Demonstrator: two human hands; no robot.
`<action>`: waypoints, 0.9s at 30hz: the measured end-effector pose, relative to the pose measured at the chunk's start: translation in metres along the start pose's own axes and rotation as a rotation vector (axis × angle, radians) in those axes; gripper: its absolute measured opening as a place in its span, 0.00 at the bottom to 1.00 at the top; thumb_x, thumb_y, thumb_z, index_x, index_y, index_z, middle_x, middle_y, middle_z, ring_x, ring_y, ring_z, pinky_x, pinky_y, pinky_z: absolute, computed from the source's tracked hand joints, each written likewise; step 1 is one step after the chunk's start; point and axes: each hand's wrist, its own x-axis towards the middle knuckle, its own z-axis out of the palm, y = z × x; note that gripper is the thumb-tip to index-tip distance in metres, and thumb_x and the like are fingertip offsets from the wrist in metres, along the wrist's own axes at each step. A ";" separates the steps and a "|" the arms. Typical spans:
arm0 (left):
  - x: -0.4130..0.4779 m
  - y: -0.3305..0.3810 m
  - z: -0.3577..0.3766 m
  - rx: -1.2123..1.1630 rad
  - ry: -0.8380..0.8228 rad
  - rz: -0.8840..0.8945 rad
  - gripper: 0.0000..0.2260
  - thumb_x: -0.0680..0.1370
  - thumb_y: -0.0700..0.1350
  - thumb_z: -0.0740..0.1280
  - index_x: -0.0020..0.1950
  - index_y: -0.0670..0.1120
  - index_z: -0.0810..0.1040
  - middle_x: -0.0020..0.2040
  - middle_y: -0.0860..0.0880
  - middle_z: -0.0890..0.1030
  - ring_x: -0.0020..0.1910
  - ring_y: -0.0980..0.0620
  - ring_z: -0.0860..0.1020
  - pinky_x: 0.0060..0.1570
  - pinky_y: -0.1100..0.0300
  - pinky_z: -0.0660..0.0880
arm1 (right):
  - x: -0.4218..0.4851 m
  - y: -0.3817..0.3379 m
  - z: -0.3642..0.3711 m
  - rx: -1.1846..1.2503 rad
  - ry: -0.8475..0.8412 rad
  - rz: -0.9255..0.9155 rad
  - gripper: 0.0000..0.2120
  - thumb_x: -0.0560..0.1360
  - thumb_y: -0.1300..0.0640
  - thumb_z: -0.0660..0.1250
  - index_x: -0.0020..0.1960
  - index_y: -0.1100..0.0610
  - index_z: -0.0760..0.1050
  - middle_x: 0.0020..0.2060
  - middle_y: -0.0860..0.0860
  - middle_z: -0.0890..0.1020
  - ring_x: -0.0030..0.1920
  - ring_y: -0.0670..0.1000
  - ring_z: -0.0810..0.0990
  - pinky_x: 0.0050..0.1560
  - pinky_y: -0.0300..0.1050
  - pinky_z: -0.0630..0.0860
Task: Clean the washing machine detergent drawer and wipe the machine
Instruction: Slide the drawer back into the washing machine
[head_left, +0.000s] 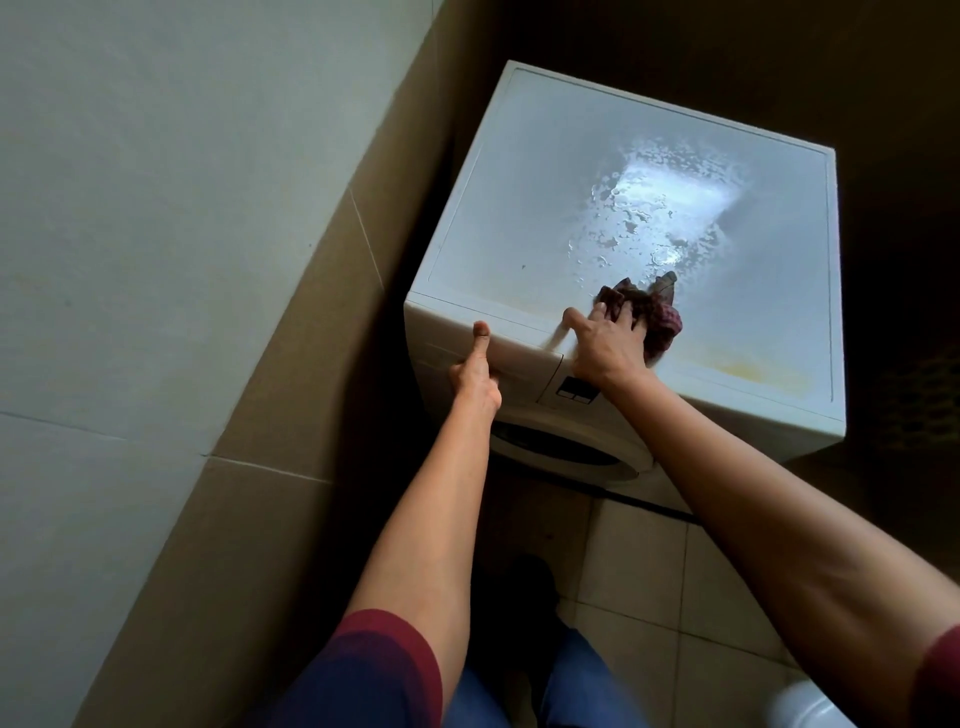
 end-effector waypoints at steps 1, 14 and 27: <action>0.002 0.000 -0.001 0.005 -0.013 -0.011 0.42 0.71 0.55 0.73 0.76 0.43 0.53 0.76 0.43 0.60 0.76 0.42 0.57 0.73 0.45 0.55 | 0.000 0.000 0.000 -0.001 0.002 -0.001 0.17 0.74 0.65 0.60 0.58 0.50 0.63 0.72 0.65 0.60 0.72 0.72 0.53 0.67 0.69 0.55; 0.009 0.000 -0.006 0.185 -0.050 0.013 0.47 0.68 0.58 0.75 0.76 0.43 0.52 0.75 0.45 0.60 0.74 0.43 0.60 0.73 0.44 0.59 | -0.002 0.001 0.003 0.003 0.029 0.021 0.20 0.73 0.65 0.61 0.60 0.49 0.64 0.73 0.63 0.60 0.73 0.71 0.52 0.68 0.67 0.54; -0.008 -0.012 -0.040 0.128 -0.133 0.042 0.66 0.42 0.69 0.76 0.74 0.44 0.58 0.68 0.45 0.70 0.69 0.43 0.67 0.70 0.41 0.64 | -0.005 0.001 0.003 0.030 0.040 0.023 0.19 0.73 0.64 0.60 0.61 0.49 0.64 0.74 0.61 0.59 0.74 0.69 0.51 0.70 0.66 0.52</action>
